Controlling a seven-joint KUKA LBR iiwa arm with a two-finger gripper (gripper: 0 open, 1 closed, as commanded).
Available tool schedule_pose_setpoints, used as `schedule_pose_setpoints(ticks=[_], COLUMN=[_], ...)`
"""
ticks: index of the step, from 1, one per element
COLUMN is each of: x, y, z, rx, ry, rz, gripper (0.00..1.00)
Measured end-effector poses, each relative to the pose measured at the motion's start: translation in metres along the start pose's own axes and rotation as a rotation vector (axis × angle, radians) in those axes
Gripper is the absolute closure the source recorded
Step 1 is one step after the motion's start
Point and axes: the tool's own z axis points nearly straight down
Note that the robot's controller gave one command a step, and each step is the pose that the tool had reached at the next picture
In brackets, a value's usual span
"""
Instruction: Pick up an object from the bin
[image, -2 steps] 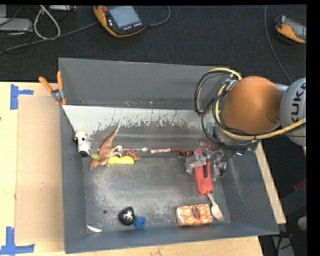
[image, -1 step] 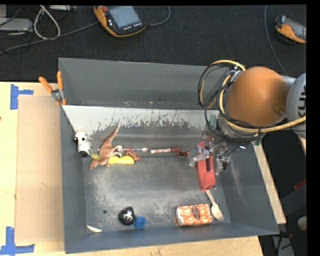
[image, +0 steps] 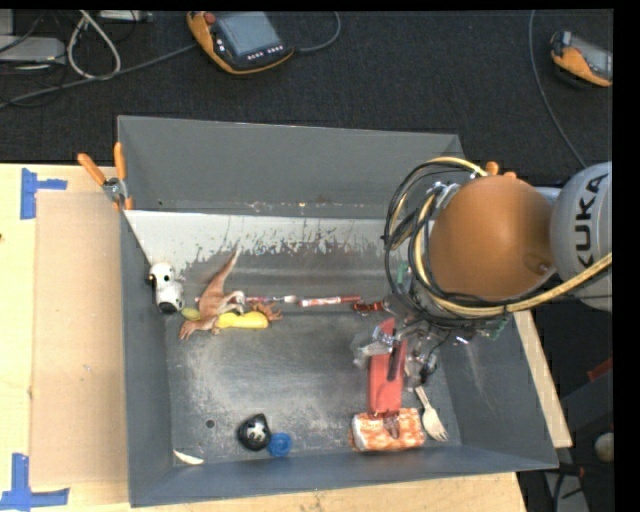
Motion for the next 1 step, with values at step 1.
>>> schedule_pose_setpoints(ticks=[1], x=[-0.0012], y=[-0.0184], z=[-0.0612], rx=[0.001], ry=[-0.002], rz=[-0.040], gripper=[1.00])
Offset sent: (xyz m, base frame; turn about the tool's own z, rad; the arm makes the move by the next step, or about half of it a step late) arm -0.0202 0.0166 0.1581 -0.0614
